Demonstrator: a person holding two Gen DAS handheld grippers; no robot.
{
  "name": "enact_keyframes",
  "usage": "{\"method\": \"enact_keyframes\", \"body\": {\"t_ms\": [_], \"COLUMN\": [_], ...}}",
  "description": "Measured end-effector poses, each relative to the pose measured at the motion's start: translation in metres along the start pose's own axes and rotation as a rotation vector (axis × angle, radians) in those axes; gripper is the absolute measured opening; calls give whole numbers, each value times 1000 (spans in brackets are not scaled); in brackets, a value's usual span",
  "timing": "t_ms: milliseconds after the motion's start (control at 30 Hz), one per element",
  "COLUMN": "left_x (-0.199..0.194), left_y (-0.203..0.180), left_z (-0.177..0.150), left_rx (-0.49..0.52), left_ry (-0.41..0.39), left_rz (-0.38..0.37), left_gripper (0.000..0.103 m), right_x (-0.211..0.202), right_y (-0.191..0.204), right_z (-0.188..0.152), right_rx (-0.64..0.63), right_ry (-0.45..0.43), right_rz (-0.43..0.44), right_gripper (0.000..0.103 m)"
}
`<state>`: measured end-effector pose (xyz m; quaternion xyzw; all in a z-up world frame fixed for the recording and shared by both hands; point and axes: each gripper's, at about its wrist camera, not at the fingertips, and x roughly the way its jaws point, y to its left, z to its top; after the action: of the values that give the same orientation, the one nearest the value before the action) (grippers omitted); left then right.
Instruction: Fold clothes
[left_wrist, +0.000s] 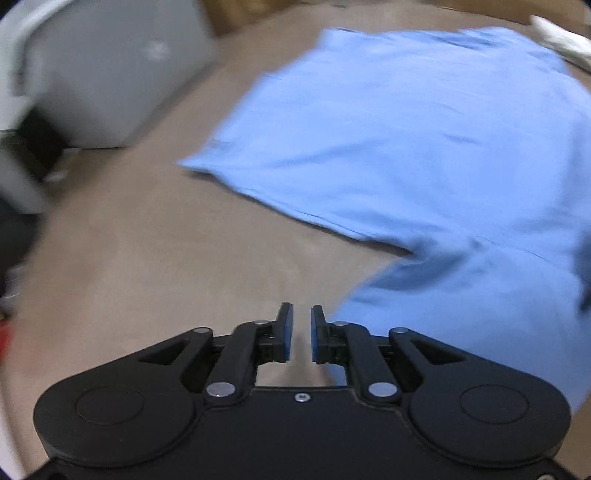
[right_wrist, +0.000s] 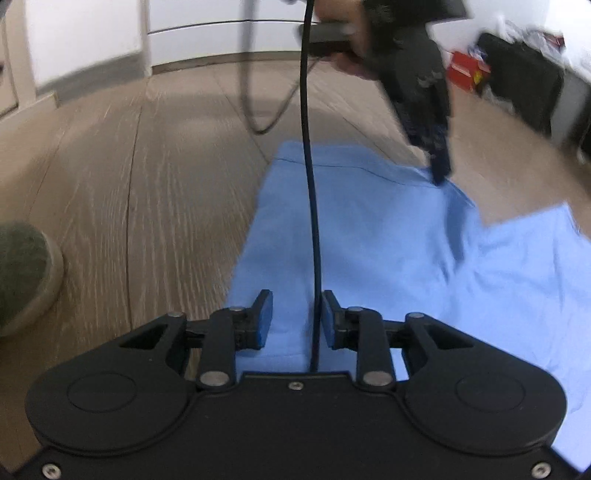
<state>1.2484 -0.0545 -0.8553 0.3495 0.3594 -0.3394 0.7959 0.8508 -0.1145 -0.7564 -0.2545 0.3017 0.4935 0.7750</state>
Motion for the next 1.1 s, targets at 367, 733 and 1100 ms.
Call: {"method": "enact_keyframes", "body": {"t_ms": [367,733,1100], "left_x": [-19,15,18], "left_y": [-47,-66,-64], "left_z": [7,-16,-23], "left_rx": [-245,-320,-329], "left_ry": [19,91,54], "left_rz": [-172,-162,-180], "left_gripper": [48,48,49], "right_x": [-16,42,23], "right_y": [-96,-127,-147], "right_z": [12,30,-13], "right_rx": [270,397,877], "right_ry": [-127,-50,-187], "right_rz": [-113,-286,-208], "right_gripper": [36,11,67]}}
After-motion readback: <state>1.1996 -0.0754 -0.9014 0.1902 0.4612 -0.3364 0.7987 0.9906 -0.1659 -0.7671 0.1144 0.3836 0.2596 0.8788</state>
